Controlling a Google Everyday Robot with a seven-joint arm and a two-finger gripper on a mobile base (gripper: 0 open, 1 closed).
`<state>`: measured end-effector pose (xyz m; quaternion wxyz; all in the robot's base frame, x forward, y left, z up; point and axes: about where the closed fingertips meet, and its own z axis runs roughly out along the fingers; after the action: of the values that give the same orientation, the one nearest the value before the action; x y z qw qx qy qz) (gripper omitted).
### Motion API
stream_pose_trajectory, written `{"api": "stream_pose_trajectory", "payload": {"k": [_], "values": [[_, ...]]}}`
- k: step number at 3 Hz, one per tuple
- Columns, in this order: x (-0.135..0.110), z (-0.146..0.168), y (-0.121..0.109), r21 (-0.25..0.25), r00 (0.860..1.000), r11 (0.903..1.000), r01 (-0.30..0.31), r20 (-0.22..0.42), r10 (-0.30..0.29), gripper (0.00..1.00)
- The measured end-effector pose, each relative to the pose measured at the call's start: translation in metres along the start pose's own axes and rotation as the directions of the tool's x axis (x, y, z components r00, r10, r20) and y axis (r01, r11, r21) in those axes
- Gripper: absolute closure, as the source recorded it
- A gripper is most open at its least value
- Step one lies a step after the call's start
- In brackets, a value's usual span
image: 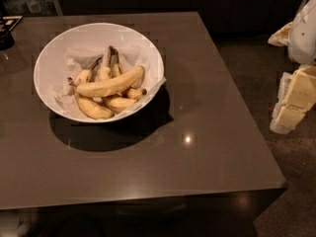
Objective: Pick banana from white bowl
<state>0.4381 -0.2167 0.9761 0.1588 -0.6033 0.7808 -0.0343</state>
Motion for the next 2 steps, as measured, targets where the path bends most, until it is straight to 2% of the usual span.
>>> {"api": "stream_pose_trajectory", "payload": {"k": [1,2], "values": [[0.000,0.000,0.000,0.000,1.000,1.0000,0.000,0.000,0.000,0.00],[-0.014,0.000,-0.004,-0.019,0.999,0.9994,0.029,0.015,-0.029,0.00]]}}
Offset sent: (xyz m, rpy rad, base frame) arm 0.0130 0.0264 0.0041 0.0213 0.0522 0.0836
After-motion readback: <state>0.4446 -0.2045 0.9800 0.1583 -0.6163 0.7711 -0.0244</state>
